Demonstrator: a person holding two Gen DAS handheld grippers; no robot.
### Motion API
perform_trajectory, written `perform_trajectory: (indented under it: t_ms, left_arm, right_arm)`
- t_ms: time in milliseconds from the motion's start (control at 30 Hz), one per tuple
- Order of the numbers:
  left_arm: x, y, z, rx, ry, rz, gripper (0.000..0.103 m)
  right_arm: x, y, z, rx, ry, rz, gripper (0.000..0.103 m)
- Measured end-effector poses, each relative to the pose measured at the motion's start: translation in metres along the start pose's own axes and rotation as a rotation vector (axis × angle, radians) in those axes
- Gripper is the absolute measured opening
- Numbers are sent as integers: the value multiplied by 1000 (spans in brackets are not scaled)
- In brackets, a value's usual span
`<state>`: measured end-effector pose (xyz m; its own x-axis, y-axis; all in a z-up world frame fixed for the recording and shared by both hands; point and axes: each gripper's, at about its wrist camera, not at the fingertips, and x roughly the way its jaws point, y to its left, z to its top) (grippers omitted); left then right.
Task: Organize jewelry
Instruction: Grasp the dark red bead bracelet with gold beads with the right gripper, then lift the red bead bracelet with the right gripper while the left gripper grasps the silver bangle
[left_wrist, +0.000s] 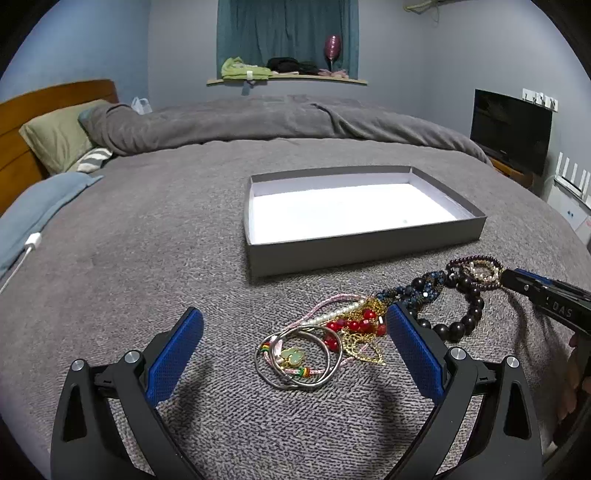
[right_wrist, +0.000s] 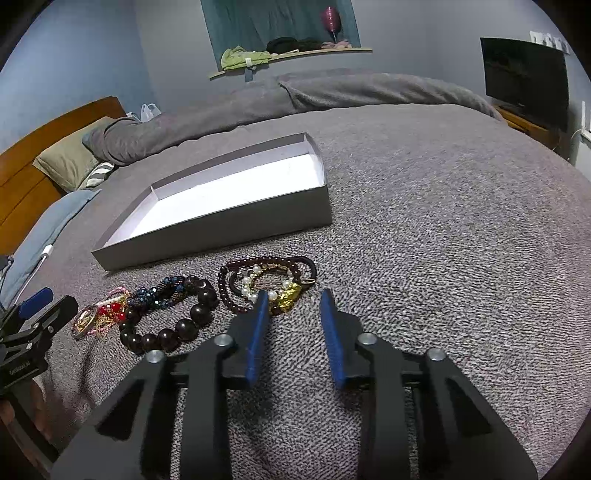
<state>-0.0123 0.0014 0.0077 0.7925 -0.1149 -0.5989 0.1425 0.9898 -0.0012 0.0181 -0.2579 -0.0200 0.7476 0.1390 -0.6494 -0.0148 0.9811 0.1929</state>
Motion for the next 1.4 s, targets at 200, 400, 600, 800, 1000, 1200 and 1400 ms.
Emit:
perform_trajectory:
  t_ms: [200, 400, 600, 800, 1000, 1200, 1400]
  left_arm:
    - [-1, 1, 0, 0, -7, 7, 98]
    - [-1, 2, 0, 2, -5, 4, 98]
    - [-2, 9, 3, -9, -8, 2, 98]
    - [-3, 16, 5, -13, -5, 7, 98]
    - [-8, 39, 10, -45, -9, -13, 98]
    - [-12, 51, 7, -52, 30, -118, 95]
    - [-15, 27, -8, 46, 98, -218, 78]
  right_arm:
    - [9, 0, 2, 23, 22, 25, 23]
    - [9, 1, 4, 35, 14, 39, 8]
    - [-3, 3, 7, 17, -38, 54, 8]
    - [-27, 6, 11, -7, -141, 82, 8]
    - [-45, 9, 13, -24, -207, 92, 8]
    - [-51, 0, 16, -17, -216, 84, 8]
    - [-52, -13, 11, 1, -169, 73, 8]
